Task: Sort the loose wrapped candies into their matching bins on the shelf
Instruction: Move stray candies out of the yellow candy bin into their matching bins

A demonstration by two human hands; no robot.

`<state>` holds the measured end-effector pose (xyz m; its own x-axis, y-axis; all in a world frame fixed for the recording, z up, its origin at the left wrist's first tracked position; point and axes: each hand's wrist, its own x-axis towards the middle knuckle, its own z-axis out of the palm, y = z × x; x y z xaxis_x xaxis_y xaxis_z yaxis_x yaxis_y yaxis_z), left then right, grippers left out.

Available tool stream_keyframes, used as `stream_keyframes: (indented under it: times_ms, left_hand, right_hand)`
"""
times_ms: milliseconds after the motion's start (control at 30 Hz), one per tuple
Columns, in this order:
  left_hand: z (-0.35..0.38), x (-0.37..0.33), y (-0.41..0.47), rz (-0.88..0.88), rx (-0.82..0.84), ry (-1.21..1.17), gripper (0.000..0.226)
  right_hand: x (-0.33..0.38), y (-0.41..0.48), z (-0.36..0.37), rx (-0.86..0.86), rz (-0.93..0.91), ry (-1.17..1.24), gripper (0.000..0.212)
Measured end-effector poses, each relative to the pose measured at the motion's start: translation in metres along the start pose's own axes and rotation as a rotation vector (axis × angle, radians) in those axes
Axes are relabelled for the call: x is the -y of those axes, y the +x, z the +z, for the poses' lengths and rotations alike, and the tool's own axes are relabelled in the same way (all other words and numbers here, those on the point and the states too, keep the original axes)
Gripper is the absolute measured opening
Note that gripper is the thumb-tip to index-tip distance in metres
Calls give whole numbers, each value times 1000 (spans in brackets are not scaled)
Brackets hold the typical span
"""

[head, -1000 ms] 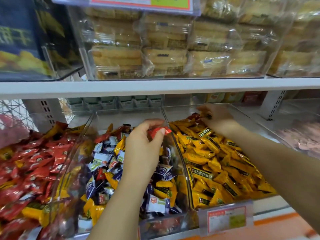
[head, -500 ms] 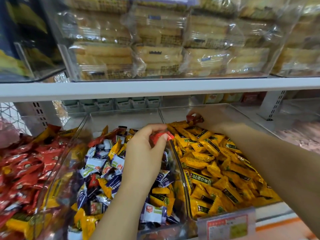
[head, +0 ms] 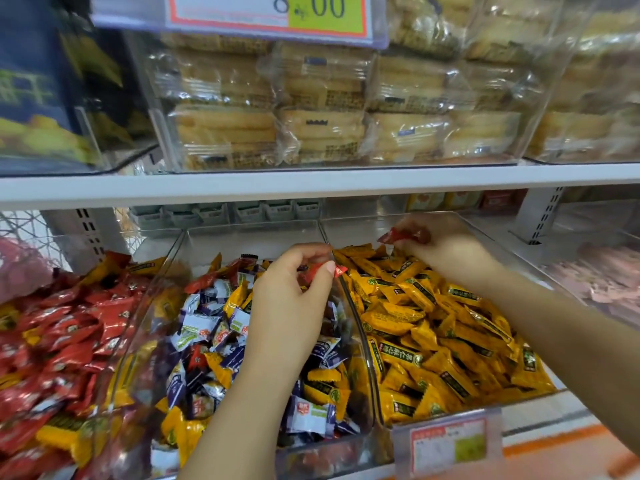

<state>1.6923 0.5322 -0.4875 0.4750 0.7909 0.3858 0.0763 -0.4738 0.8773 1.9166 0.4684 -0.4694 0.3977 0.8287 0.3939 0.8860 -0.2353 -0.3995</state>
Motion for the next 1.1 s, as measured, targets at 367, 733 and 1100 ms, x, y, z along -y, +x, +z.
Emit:
stream_keyframes:
  times_ms: [367, 733, 1100]
  left_hand:
    - [-84, -8, -46, 107, -183, 160, 18]
    - [-200, 33, -31, -115, -299, 516, 39]
    - [-108, -5, -34, 142, -154, 347, 25]
  right_hand:
    - [161, -70, 3, 158, -286, 292, 17]
    - [274, -7, 88, 313, -330, 273, 51]
    - [180, -53, 24, 169, -258, 204, 23]
